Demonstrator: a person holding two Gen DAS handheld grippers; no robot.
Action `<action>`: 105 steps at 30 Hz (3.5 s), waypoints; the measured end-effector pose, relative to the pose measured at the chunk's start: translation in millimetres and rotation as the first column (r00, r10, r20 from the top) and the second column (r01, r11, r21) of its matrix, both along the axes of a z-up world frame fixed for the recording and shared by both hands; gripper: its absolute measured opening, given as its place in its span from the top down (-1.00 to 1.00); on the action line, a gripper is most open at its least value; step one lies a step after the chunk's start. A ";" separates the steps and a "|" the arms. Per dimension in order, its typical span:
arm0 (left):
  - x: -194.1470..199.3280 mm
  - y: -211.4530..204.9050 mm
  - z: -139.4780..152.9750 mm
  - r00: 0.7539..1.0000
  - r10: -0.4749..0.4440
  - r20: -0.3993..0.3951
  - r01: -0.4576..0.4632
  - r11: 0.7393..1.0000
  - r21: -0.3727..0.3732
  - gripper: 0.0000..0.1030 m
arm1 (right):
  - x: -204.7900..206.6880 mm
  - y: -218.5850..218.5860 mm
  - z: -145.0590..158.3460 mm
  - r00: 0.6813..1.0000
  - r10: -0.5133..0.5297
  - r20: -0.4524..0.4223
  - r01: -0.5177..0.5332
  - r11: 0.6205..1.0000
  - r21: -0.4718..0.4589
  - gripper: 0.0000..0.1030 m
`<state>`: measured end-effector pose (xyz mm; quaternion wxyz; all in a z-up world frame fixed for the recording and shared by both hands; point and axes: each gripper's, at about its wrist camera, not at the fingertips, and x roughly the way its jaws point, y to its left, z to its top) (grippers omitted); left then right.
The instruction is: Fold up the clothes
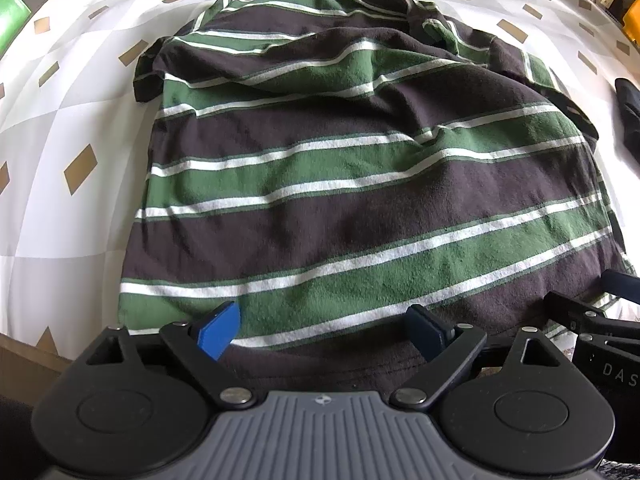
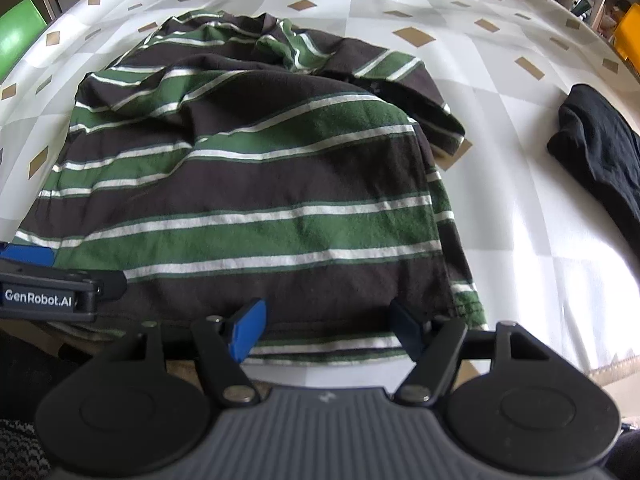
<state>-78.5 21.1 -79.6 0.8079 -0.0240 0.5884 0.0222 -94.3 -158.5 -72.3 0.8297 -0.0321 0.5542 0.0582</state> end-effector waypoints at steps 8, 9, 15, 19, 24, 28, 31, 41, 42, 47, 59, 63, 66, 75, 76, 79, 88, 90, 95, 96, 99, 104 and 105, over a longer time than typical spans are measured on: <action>-5.7 -3.2 -1.2 1.000 -0.011 -0.016 0.011 1.000 -0.001 -0.85 | -2.2 1.8 0.5 1.000 0.008 -0.030 -0.008 1.000 0.001 -0.35; -6.3 -3.3 -1.4 1.000 -0.010 -0.019 0.010 1.000 -0.002 -0.86 | -2.3 1.9 0.6 0.999 0.008 -0.032 -0.008 1.000 0.001 -0.35; -8.8 -6.5 -2.0 0.999 -0.022 -0.030 0.022 1.000 -0.004 -0.91 | -1.7 1.8 1.5 0.999 0.009 -0.034 -0.009 1.000 0.002 -0.36; -8.9 0.5 9.0 0.999 0.028 0.039 -0.026 0.999 -0.045 -0.89 | -0.7 -1.8 4.6 1.000 -0.024 -0.020 0.025 0.999 0.022 -0.32; -5.0 5.1 18.8 0.991 0.062 0.115 -0.058 0.998 -0.036 -0.89 | 1.8 -6.0 10.1 0.997 -0.061 0.051 0.058 0.997 0.048 -0.32; 0.9 8.2 14.0 0.991 0.088 0.098 -0.085 0.996 -0.039 -0.89 | 5.0 -3.4 10.1 0.992 -0.069 0.102 0.063 0.996 0.055 -0.35; 2.2 10.5 10.2 0.991 0.107 0.080 -0.104 0.994 -0.042 -0.89 | 7.3 2.5 6.2 0.991 -0.063 0.122 0.061 0.998 0.018 -0.35; 0.5 1.4 -0.2 0.997 0.065 0.035 -0.066 0.998 0.018 -0.91 | 8.0 2.7 -3.8 0.988 -0.126 0.094 0.126 0.992 0.003 -0.54; 0.0 1.0 -0.3 0.997 0.063 0.033 -0.064 0.998 0.015 -0.91 | 7.5 2.9 -4.1 0.989 -0.118 0.089 0.119 0.993 0.002 -0.57; -1.5 0.0 -2.0 0.999 0.051 0.017 -0.051 0.999 0.010 -0.99 | 4.7 4.8 -5.7 0.995 -0.081 0.056 0.081 0.997 0.001 -0.75; -2.6 -1.8 -1.8 0.999 0.049 -0.016 -0.049 0.999 0.005 -1.00 | 0.5 8.2 -3.3 0.998 -0.048 -0.036 0.047 0.999 -0.021 -0.86; -3.8 -2.7 -0.9 0.998 0.055 -0.032 -0.055 0.998 0.000 -0.99 | -1.6 10.5 0.5 0.998 -0.049 -0.036 0.047 0.998 -0.047 -0.80; -4.1 -0.3 1.8 0.996 0.086 -0.031 -0.087 0.996 -0.020 -0.98 | -4.3 12.5 7.0 0.999 -0.035 -0.005 0.034 0.996 -0.078 -0.80; -0.8 0.6 20.4 0.988 0.126 0.084 -0.123 0.992 -0.038 -0.97 | -1.4 12.2 13.1 0.999 -0.011 0.040 0.012 0.999 -0.037 -0.55; -0.3 -0.5 21.0 0.988 0.123 0.091 -0.122 0.992 -0.026 -0.97 | -1.2 12.6 14.4 0.999 -0.010 0.053 0.012 0.999 -0.036 -0.54; 3.2 1.0 22.5 0.986 0.120 0.115 -0.117 0.993 -0.033 -0.96 | -0.3 12.2 19.9 0.995 -0.017 0.100 0.019 1.000 -0.023 -0.52; 8.2 0.0 14.6 0.990 0.102 0.099 -0.094 0.992 -0.089 -0.53 | 1.1 19.9 26.2 0.984 0.042 0.174 -0.044 0.999 0.009 -0.07; 8.2 -0.1 14.1 0.990 0.103 0.099 -0.092 0.989 -0.112 -0.40 | 3.3 19.6 26.5 0.985 0.041 0.170 -0.046 0.999 0.028 0.09; 7.9 -1.8 15.2 0.989 0.091 0.118 -0.075 0.988 -0.135 0.04 | 10.7 15.1 28.0 0.989 0.023 0.149 -0.035 0.996 0.078 0.42; 8.1 -2.0 16.0 0.989 0.089 0.122 -0.072 0.988 -0.137 0.19 | 13.3 14.1 28.7 0.990 0.023 0.142 -0.035 0.995 0.089 0.52; 10.3 -3.0 19.1 0.988 0.076 0.137 -0.058 0.990 -0.129 0.65 | 21.5 11.4 33.0 0.991 0.035 0.127 -0.051 0.992 0.119 0.66; 21.6 0.7 21.2 0.989 0.083 0.124 -0.068 0.990 -0.123 0.74 | 38.5 10.1 42.1 0.986 0.103 0.134 -0.116 0.990 0.086 0.68; 25.6 3.3 20.5 0.990 0.094 0.109 -0.079 0.988 -0.129 0.74 | 43.2 8.8 43.7 0.985 0.113 0.133 -0.124 0.989 0.081 0.68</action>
